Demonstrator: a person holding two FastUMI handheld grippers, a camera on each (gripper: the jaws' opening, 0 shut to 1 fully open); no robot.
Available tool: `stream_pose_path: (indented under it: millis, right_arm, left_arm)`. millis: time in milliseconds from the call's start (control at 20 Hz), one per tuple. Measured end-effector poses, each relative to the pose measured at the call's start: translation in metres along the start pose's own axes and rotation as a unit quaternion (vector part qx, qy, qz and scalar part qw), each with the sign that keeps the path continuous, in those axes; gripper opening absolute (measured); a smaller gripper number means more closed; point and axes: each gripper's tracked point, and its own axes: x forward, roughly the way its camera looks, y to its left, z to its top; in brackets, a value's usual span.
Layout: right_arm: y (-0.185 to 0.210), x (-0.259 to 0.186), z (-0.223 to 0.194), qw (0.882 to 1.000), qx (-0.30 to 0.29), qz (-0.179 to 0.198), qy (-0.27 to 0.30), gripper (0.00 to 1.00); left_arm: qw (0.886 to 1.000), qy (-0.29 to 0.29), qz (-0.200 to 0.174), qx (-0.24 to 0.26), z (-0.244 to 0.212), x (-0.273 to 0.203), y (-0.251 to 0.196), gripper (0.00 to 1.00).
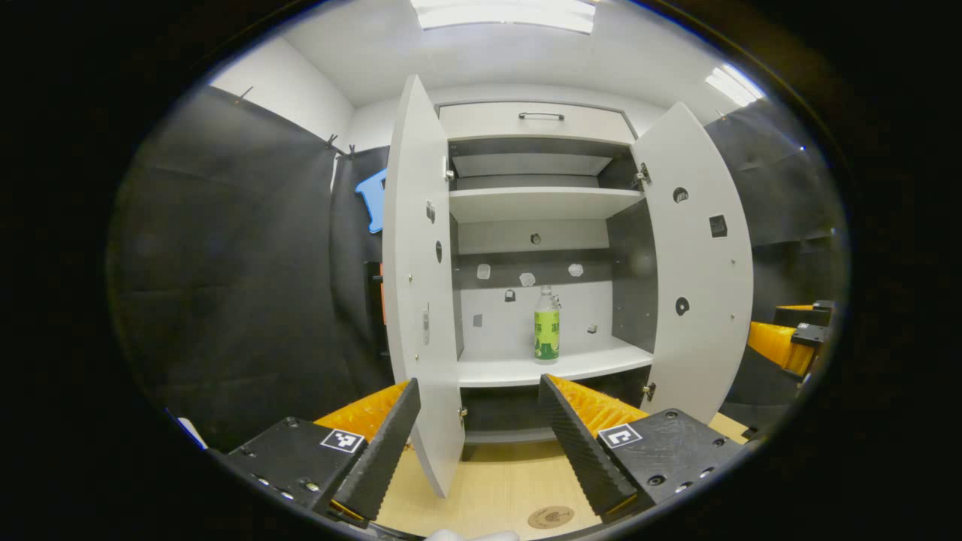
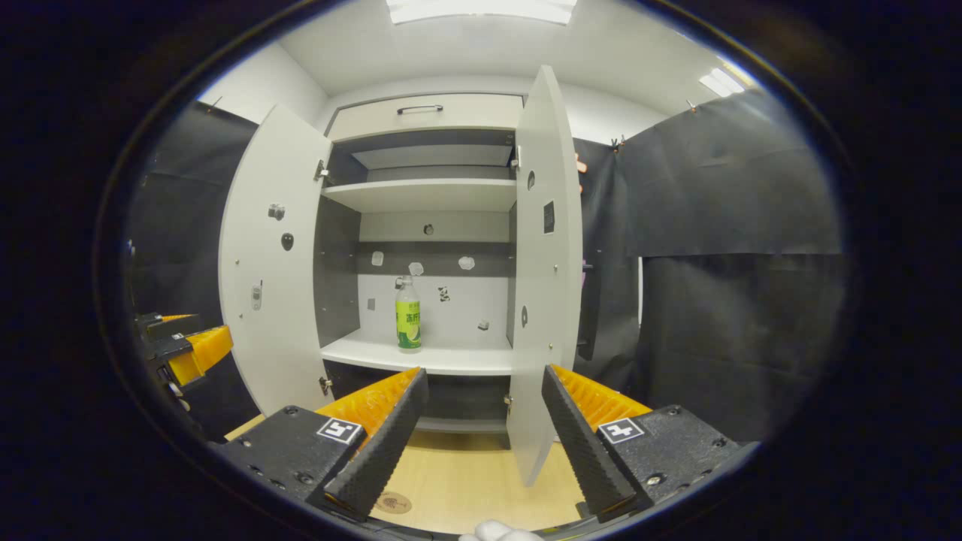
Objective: Grasp the bottle in the cabinet with the left hand and place it on the coaster, then close the right door with the right hand and the left door with the left hand.
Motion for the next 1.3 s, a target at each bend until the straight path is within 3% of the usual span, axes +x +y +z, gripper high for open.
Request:
stream_pose_path:
  millis: [500, 1050, 1300]
  right_arm:
    - [0.007, 0.02, 0.006, 1.0, -0.005, 0.009, 0.01, 0.99]
    - [0.004, 0.029, 0.004, 0.999, -0.025, -0.003, 0.03, 1.0]
    - [-0.002, 0.034, 0.003, 0.999, -0.022, -0.015, 0.041, 1.0]
  left_arm:
    - [0.999, -0.012, -0.03, -0.016, 0.01, 0.073, -0.034, 0.98]
    - [0.996, -0.073, -0.051, -0.025, 0.067, 0.255, -0.093, 0.99]
    - [0.995, -0.057, -0.065, -0.041, 0.069, 0.32, -0.121, 0.98]
